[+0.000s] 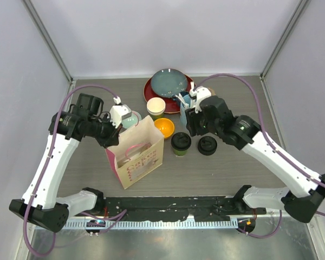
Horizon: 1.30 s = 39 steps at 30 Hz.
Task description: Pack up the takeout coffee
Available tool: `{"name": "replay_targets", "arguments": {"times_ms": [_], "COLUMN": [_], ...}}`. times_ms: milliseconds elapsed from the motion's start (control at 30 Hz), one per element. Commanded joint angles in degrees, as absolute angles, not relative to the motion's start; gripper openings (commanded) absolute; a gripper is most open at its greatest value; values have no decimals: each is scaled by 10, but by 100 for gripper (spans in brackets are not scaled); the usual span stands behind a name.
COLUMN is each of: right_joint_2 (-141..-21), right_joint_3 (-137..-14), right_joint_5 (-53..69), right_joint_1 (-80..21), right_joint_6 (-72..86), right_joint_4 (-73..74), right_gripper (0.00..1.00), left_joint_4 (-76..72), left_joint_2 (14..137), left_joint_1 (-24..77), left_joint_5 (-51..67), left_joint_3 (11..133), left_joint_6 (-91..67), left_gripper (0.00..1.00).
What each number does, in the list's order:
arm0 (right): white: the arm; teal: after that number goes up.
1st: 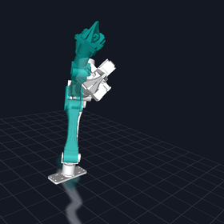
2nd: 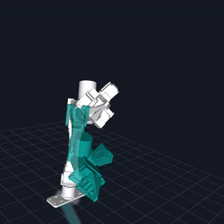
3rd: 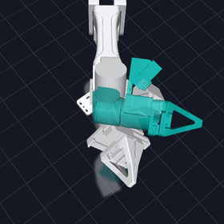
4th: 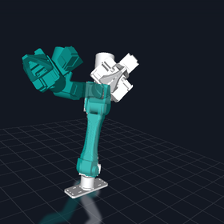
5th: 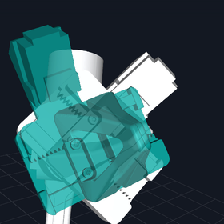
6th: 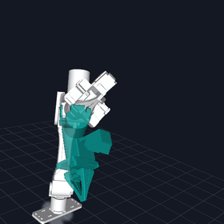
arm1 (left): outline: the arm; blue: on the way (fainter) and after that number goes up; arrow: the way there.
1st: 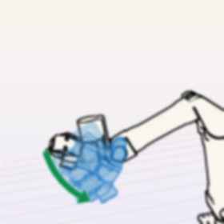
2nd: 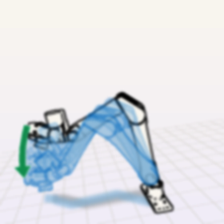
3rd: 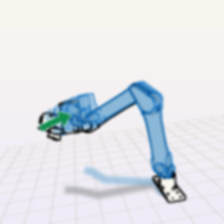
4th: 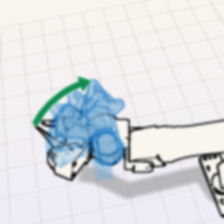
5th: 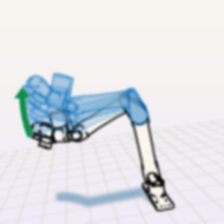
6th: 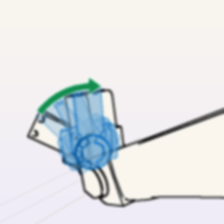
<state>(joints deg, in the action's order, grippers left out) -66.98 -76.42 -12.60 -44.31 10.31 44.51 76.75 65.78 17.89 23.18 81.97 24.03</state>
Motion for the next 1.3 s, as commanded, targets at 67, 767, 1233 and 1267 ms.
{"name": "replay_targets", "arguments": {"times_ms": [67,767,1233,1267], "right_joint_2": [-721,-823,-854,-855], "right_joint_3": [-718,-697,-690,-689], "right_joint_5": [-67,47,32,35], "right_joint_1": [-408,-357,-358,-358], "right_joint_6": [98,36,21,19], "right_joint_4": [430,372,384,383], "right_gripper": [46,40,33,33], "left_joint_4": [804,795,798,799], "left_joint_2": [636,643,648,646], "left_joint_1": [179,179,180,180], "left_joint_5": [264,265,266,265], "left_joint_3": [827,814,820,820], "left_joint_6": [254,258,258,259], "left_gripper": [0,0,0,0]}}
